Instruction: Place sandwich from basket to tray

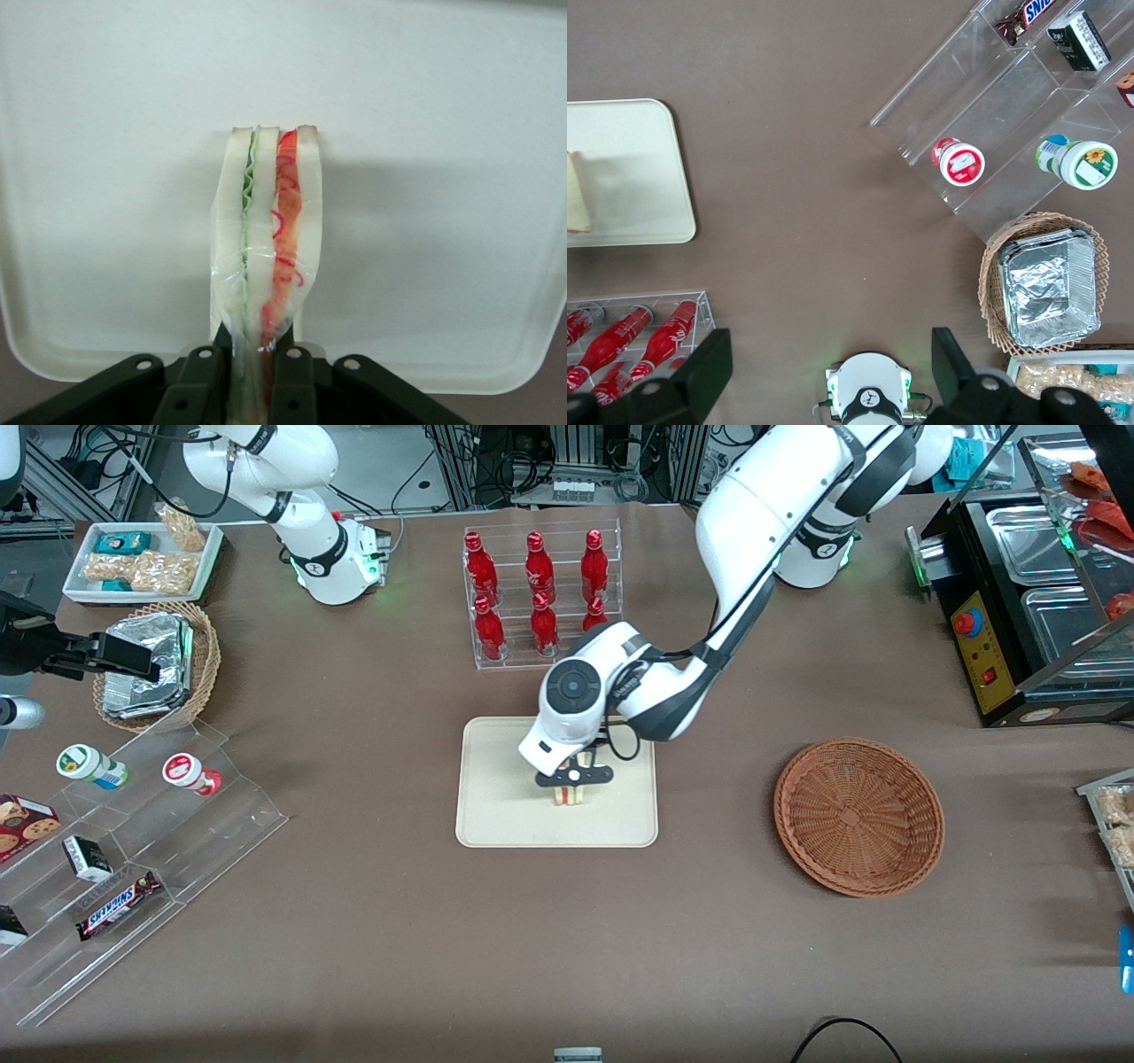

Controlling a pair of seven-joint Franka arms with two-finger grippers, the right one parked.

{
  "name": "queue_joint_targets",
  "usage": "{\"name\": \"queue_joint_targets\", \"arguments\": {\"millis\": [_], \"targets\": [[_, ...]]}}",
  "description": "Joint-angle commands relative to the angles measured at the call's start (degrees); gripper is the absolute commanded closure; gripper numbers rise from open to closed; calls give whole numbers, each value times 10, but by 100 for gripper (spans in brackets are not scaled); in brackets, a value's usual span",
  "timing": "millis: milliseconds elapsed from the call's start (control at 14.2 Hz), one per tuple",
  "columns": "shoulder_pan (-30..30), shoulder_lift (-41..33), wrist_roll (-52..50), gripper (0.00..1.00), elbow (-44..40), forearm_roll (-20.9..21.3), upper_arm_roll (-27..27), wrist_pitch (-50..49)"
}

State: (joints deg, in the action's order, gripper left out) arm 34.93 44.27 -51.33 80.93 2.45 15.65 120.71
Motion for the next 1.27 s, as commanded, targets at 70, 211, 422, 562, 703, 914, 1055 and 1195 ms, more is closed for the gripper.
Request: {"name": "queue_joint_targets", "arguments": {"millis": [70, 211, 422, 562, 703, 914, 1055, 1195], "targets": [[14, 21, -15, 32, -35, 9, -8, -20], [13, 18, -24, 0, -35, 12, -10, -24], [4, -15, -22, 0, -37, 11, -30, -46], [-6, -59, -17, 0, -35, 6, -46, -86], [-58, -121, -16, 0, -27, 1, -46, -147], [-111, -202, 14, 0, -25, 2, -47, -283], [-154, -251, 39, 0, -26, 5, -47, -369], [-201, -296, 91, 0, -26, 8, -47, -426]]}}
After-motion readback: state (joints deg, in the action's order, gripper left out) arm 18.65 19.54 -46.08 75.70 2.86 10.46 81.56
